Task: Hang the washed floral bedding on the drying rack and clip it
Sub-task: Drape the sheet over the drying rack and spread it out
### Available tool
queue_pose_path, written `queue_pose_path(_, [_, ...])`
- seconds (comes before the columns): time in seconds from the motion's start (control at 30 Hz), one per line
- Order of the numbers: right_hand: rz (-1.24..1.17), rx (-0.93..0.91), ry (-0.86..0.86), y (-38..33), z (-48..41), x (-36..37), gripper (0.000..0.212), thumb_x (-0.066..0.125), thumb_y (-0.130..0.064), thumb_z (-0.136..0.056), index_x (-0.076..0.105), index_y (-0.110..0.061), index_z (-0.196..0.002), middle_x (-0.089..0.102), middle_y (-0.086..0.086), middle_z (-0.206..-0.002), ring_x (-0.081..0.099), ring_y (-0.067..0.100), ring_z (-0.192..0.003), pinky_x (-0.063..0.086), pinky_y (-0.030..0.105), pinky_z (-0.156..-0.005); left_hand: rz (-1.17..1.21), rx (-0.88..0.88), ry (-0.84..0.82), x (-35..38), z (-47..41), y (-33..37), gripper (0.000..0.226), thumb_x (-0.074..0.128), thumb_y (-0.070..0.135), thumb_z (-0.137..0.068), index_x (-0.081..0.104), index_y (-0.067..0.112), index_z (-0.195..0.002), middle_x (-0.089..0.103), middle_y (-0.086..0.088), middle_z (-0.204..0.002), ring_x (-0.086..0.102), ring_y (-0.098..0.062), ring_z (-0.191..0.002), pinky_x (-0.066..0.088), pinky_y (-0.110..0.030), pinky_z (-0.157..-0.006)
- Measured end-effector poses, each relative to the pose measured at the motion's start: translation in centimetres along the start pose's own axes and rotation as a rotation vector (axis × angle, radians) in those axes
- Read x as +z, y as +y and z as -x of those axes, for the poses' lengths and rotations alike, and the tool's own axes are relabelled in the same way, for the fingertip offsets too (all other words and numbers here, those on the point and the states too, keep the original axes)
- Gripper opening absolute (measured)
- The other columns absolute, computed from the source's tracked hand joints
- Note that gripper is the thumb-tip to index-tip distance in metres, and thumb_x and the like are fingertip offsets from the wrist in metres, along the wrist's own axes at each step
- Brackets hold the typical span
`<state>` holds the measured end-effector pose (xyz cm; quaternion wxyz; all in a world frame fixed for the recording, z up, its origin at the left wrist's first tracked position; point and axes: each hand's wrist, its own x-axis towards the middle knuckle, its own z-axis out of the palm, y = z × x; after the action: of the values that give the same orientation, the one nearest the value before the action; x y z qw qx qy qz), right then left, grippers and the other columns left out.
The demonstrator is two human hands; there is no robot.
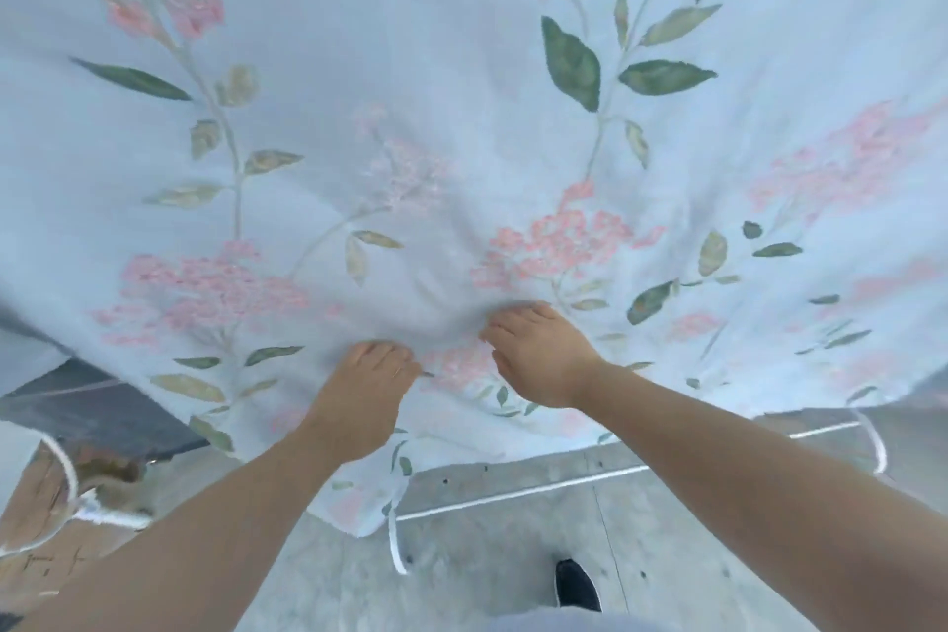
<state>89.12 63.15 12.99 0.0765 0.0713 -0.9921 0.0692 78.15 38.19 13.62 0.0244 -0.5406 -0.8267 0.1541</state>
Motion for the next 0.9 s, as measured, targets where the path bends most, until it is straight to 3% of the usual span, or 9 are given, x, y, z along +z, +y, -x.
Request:
queue_pose_path(0.1, [-0.114, 0.272, -0.166, 2.6, 2.5, 2.0, 0.042, 0.044, -0.024, -0.100, 0.050, -0.018, -0.141, 0.052, 0.004, -0.142, 0.049, 0.026, -0.129, 0.038, 0.038, -0.102, -0.060, 0.125, -0.140, 1.7, -3.5, 2.4, 0.046, 0.040, 0.015, -0.063, 0.068, 0.017, -0.100, 0.065, -0.004, -0.102, 0.064, -0.029, -0.094, 0.036, -0.043, -0.090])
queue_pose_path(0.17, [-0.221, 0.463, -0.241, 3.8, 3.8, 3.6, 0.046, 0.038, -0.025, -0.102, 0.041, -0.021, -0.147, 0.046, 0.002, -0.149, 0.046, 0.025, -0.131, 0.039, 0.037, -0.103, -0.092, 0.201, -0.187, 2.4, -5.8, 4.1, 0.040, 0.052, 0.011, -0.059, 0.066, 0.019, -0.096, 0.063, -0.003, -0.098, 0.064, -0.028, -0.092, 0.035, -0.040, -0.089])
queue_pose_path(0.27, [-0.507, 0.814, -0.259, 5.4, 5.7, 6.3, 0.047, 0.036, -0.026, -0.101, 0.040, -0.024, -0.148, 0.045, 0.001, -0.151, 0.047, 0.026, -0.133, 0.041, 0.040, -0.107, -0.177, 0.393, -0.250, 3.0, -9.6, 6.8, 0.039, 0.054, 0.007, -0.074, 0.060, 0.016, -0.111, 0.057, -0.007, -0.112, 0.054, -0.031, -0.110, 0.034, -0.041, -0.103])
queue_pose_path(0.4, [-0.824, 1.250, -0.085, 6.3, 7.2, 10.2, 0.041, 0.035, -0.029, -0.104, 0.050, -0.018, -0.140, 0.055, 0.006, -0.140, 0.051, 0.029, -0.127, 0.041, 0.035, -0.104, -0.361, 0.678, -0.290, 5.1, -14.4, 9.2, 0.032, 0.047, 0.012, -0.089, 0.054, 0.013, -0.120, 0.053, -0.009, -0.121, 0.046, -0.031, -0.115, 0.032, -0.042, -0.101])
queue_pose_path(0.47, [-0.998, 1.490, 0.022, 5.3, 8.7, 12.3, 0.033, 0.035, -0.028, -0.104, 0.061, -0.015, -0.119, 0.064, 0.008, -0.114, 0.058, 0.031, -0.107, 0.042, 0.032, -0.091, -0.446, 0.808, -0.367, 7.7, -15.0, 10.1, 0.031, 0.046, 0.015, -0.092, 0.054, 0.013, -0.122, 0.052, -0.011, -0.125, 0.044, -0.032, -0.120, 0.030, -0.044, -0.103])
queue_pose_path(0.53, [-1.130, 1.657, 0.125, 4.0, 10.1, 14.7, 0.026, 0.034, -0.024, -0.104, 0.055, -0.013, -0.091, 0.056, 0.007, -0.087, 0.052, 0.026, -0.088, 0.034, 0.029, -0.081, -0.543, 0.919, -0.428, 10.3, -14.8, 10.8, 0.032, 0.047, 0.016, -0.093, 0.054, 0.011, -0.124, 0.051, -0.014, -0.127, 0.042, -0.034, -0.123, 0.026, -0.048, -0.108])
queue_pose_path(0.7, [-1.546, 1.998, 0.469, 1.5, 12.9, 24.7, 0.019, 0.042, -0.022, -0.097, 0.053, -0.013, -0.085, 0.050, 0.008, -0.082, 0.045, 0.022, -0.073, 0.037, 0.035, -0.070, -0.778, 1.179, -0.600, 19.2, -13.4, 13.4, 0.032, 0.056, 0.014, -0.091, 0.058, 0.007, -0.122, 0.054, -0.016, -0.122, 0.045, -0.034, -0.114, 0.028, -0.049, -0.107])
queue_pose_path(0.83, [-1.892, 2.091, 0.692, 3.3, 14.1, 34.5, 0.017, 0.045, -0.023, -0.102, 0.059, -0.016, -0.096, 0.052, 0.009, -0.093, 0.048, 0.024, -0.085, 0.044, 0.036, -0.073, -0.885, 1.363, -0.603, 28.7, -13.3, 17.2, 0.036, 0.049, 0.019, -0.098, 0.058, 0.004, -0.129, 0.052, -0.019, -0.127, 0.040, -0.037, -0.121, 0.022, -0.053, -0.116])
queue_pose_path(0.9, [-1.975, 2.102, 0.752, 5.1, 14.5, 39.0, 0.019, 0.046, -0.027, -0.102, 0.058, -0.020, -0.088, 0.054, 0.005, -0.091, 0.050, 0.021, -0.080, 0.044, 0.032, -0.070, -0.936, 1.459, -0.549, 33.9, -14.0, 19.4, 0.034, 0.044, 0.018, -0.100, 0.060, 0.003, -0.126, 0.055, -0.020, -0.123, 0.041, -0.038, -0.121, 0.025, -0.052, -0.115])
